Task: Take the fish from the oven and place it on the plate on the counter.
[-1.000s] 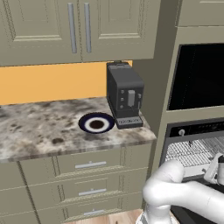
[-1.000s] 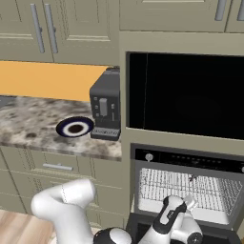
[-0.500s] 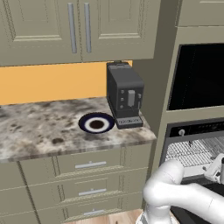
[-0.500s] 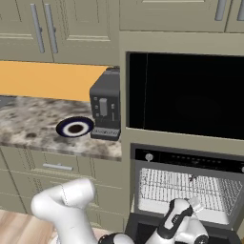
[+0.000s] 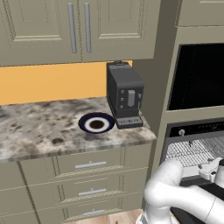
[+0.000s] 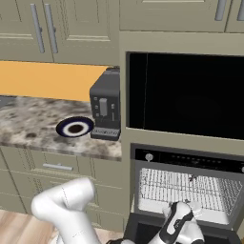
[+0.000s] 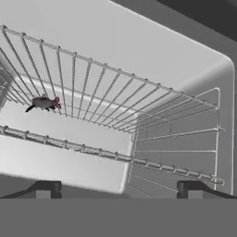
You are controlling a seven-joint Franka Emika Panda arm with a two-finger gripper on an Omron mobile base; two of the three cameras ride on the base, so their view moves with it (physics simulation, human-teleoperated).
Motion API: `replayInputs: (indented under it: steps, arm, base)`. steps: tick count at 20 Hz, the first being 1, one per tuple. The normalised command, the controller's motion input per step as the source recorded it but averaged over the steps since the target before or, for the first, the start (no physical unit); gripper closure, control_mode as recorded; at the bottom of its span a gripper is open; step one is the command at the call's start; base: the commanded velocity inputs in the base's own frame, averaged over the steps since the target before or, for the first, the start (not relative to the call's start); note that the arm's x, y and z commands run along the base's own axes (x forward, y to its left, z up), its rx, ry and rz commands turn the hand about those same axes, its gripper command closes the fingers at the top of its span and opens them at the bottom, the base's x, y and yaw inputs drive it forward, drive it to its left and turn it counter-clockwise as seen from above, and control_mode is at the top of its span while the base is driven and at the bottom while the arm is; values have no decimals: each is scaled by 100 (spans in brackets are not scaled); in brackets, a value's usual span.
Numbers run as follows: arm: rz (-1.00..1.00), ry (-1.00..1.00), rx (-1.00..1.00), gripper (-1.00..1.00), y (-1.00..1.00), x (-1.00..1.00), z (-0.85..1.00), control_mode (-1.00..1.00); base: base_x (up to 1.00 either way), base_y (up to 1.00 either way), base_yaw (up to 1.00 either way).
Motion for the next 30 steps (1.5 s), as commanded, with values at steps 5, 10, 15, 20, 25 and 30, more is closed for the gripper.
replayInputs:
  steps: [5, 10, 15, 20, 25, 30]
  arm:
    - [-20, 0, 19, -100, -1, 41, -37, -100]
    - [-18, 0, 15, -100, 0, 23, -54, -100]
    - [-9, 0, 6, -100, -4, 34, -51, -100]
    - [0, 0, 0, -100, -28, 38, -40, -100]
    - [0, 0, 0, -100, -22, 11, -29, -100]
    - [0, 0, 0, -100, -20, 0, -37, -100]
  base:
    - [0, 0, 0]
    - [0, 0, 0]
    - [0, 0, 0]
    - [0, 0, 0]
    - [0, 0, 0]
    - [0, 0, 0]
